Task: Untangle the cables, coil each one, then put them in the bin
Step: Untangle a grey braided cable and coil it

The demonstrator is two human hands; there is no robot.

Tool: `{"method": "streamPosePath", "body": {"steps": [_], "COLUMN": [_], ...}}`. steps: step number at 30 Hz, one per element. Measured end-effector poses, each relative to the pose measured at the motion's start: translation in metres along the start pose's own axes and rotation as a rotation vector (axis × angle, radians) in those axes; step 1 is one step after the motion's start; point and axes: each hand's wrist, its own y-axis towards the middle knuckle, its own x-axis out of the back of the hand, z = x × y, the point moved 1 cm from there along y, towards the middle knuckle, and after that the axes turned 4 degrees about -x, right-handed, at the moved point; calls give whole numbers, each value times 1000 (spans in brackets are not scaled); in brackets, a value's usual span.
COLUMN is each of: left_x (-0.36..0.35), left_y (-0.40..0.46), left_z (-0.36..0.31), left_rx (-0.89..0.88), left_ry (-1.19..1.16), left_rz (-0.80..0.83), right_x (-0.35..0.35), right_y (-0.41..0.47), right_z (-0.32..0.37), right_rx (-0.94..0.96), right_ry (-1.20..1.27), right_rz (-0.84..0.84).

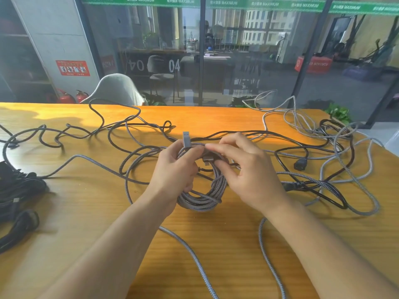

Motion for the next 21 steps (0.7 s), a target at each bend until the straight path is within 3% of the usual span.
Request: {"method": "streamPosePath", "body": {"steps": [5,10,13,21], "left_x": [-2,-1,1,-2], "left_y": [0,0,1,-1], "left_z": [2,-1,0,0], "left_rx": [4,-96,-149,-29], "left_ry": [14,90,181,60], "left_rz": [-7,4,-22,-14], "right_x": [-7,-8,-9,-15], "right_y": [2,0,0,2], "right_z": [2,4,7,7], "right_rx": [127,184,163,151], "right_ry": [-287,-301,-272,-273], "right_rz": [-141,-246,-251,-149]}}
